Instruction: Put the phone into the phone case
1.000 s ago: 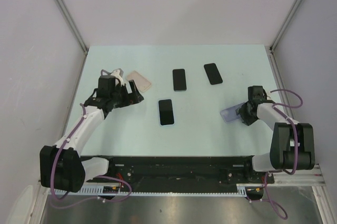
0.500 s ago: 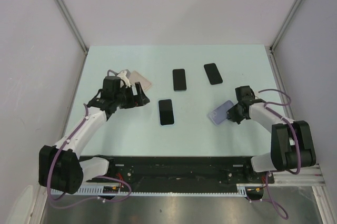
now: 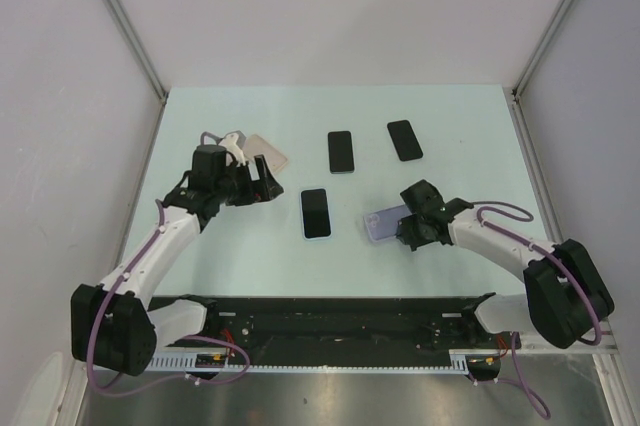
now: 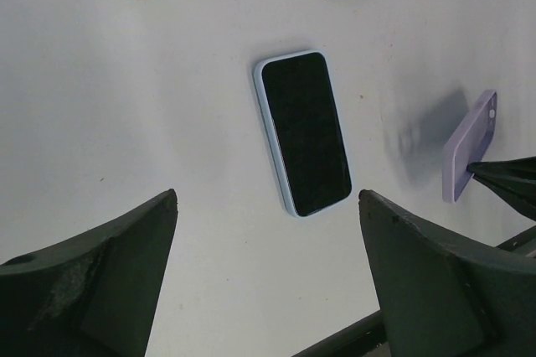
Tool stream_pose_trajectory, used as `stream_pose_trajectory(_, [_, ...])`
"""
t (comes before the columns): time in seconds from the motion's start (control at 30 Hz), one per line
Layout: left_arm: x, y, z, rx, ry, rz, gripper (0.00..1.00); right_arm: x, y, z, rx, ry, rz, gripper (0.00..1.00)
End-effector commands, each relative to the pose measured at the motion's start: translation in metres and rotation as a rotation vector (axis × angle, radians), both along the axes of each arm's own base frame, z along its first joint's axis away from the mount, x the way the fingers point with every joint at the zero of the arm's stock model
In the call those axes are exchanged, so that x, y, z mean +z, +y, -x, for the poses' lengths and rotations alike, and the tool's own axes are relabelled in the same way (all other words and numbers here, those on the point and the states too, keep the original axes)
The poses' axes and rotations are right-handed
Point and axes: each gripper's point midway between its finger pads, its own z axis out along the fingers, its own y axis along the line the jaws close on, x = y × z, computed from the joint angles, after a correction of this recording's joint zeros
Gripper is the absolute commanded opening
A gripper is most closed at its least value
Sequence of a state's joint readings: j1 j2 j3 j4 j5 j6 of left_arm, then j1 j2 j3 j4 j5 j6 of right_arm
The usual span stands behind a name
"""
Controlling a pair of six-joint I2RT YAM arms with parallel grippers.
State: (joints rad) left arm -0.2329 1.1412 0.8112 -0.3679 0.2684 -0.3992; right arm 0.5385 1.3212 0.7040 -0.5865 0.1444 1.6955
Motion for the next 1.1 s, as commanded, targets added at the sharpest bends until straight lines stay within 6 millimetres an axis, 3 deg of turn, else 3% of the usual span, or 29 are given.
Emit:
stream_pose_trajectory(0.0, [0.013, 0.001, -0.001, 0.000, -0.060, -0.001, 0.93, 0.011, -0.005, -0.006, -0.192, -0.046, -0.025, 0.04])
stream_pose_trajectory(0.2, [0.010, 0.014, -0.006, 0.098, -0.044, -0.030, 0.93, 0.023, -0.001, -0.006, -0.124, -0.096, -0.030, 0.25])
stream_pose_trajectory(0.3, [0.007, 0.034, -0.017, 0.228, -0.031, -0.086, 0.93, 0.032, -0.002, -0.002, -0.083, -0.118, -0.020, 0.34])
stream_pose_trajectory(0.4, [0.011, 0.048, -0.030, 0.327, -0.010, -0.102, 0.93, 0.055, -0.003, -0.018, 0.020, -0.271, 0.019, 0.44])
stream_pose_trajectory(0.43, [0.020, 0.049, -0.037, 0.348, -0.019, -0.089, 0.93, 0.068, -0.002, -0.030, 0.120, -0.368, 0.073, 0.47])
stream_pose_trajectory(0.5, [0.019, 0.055, -0.047, 0.411, 0.007, -0.068, 0.91, 0.087, 0.006, -0.048, 0.285, -0.504, 0.124, 0.48])
stream_pose_trajectory(0.53, [0.029, 0.054, -0.055, 0.418, -0.008, -0.052, 0.91, 0.104, 0.021, -0.059, 0.502, -0.635, 0.186, 0.49])
stream_pose_trajectory(0.57, [0.033, 0.052, -0.059, 0.412, -0.011, -0.042, 0.91, 0.109, 0.026, -0.063, 0.594, -0.681, 0.220, 0.50])
stream_pose_trajectory(0.63, [0.040, 0.046, -0.071, 0.361, -0.029, -0.052, 0.90, 0.113, 0.030, -0.068, 0.795, -0.736, 0.320, 0.54])
stream_pose_trajectory(0.67, [0.044, 0.041, -0.074, 0.321, -0.046, -0.048, 0.90, 0.118, 0.026, -0.073, 0.953, -0.764, 0.458, 0.54])
stream_pose_trajectory(0.8, [0.048, 0.023, -0.077, 0.167, -0.091, -0.040, 0.91, 0.110, 0.019, -0.076, 1.317, -0.772, 0.725, 0.57])
stream_pose_trajectory(0.87, [0.047, 0.018, -0.078, 0.140, -0.102, -0.023, 0.91, 0.110, 0.010, -0.088, 1.325, -0.762, 0.828, 0.60])
stream_pose_trajectory(0.93, [0.045, 0.012, -0.080, 0.126, -0.085, 0.000, 0.89, 0.124, -0.002, -0.116, 1.227, -0.776, 0.904, 0.60])
stream_pose_trajectory(1.0, [0.039, 0.006, -0.078, 0.103, -0.059, 0.016, 0.88, 0.131, 0.004, -0.129, 1.204, -0.820, 0.892, 0.60])
stream_pose_trajectory(1.03, [0.037, 0.003, -0.075, 0.090, -0.053, 0.022, 0.88, 0.151, 0.012, -0.141, 1.158, -0.891, 0.888, 0.66])
stream_pose_trajectory(1.07, [0.034, 0.000, -0.072, 0.077, -0.045, 0.015, 0.88, 0.146, 0.014, -0.149, 1.131, -0.873, 0.879, 0.73])
